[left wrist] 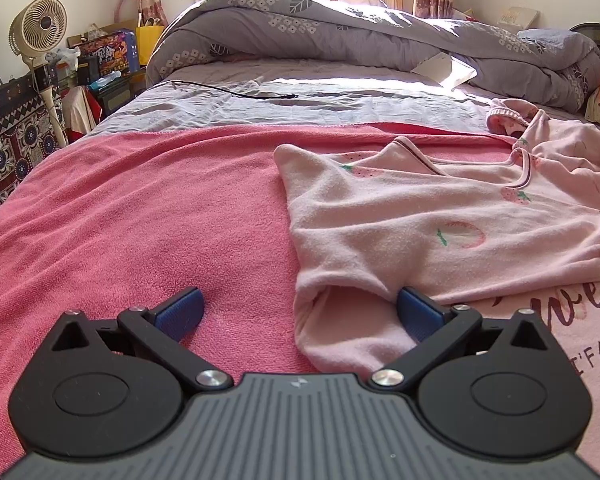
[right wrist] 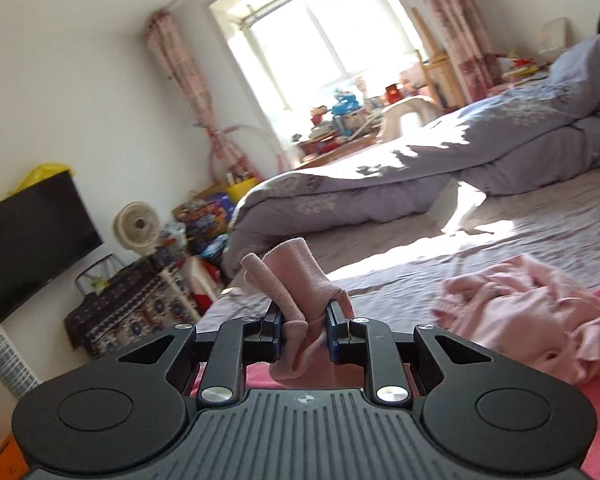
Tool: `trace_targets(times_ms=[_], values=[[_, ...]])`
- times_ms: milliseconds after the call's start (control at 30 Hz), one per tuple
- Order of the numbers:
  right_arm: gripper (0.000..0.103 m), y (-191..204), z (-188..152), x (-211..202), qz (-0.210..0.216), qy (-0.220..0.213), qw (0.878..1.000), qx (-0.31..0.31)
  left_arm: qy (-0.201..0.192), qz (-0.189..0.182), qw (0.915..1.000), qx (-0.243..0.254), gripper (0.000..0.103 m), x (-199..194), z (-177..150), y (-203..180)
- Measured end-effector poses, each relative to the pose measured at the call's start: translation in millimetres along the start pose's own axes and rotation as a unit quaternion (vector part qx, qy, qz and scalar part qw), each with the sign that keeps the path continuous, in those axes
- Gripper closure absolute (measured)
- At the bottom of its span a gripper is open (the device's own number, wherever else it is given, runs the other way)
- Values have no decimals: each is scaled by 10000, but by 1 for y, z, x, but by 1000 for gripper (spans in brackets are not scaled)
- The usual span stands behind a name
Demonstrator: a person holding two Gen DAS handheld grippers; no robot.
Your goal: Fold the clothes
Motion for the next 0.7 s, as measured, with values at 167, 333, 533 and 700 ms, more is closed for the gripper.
trace_targets(times_ms=[167,333,533,700], values=[[48,88,-38,54,867,689,9917,-646,1,-47,10000,-51,0,0,0,1],[22,53,-55,38,51,536,9917,-1169,-5,-52,10000,-56,0,0,0,1],[20,-33,-118,2,-1734,752,9595,-2089,-16,-47,10000,-49,0,-1,0,1],[20,-80,-183,-10,-2388,1158,9342,-2386,-121,31,9999,-31,0,-6,1,2]])
Point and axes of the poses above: each gripper's, at about its wrist camera, not at the fingertips, and x roughly the way its jaws point, y to its left, z to its top, the point moved 10 cm from there along x, roughly the way its jaws point, and after that the axes turned 1 degree about -x, right-handed, at the moved point
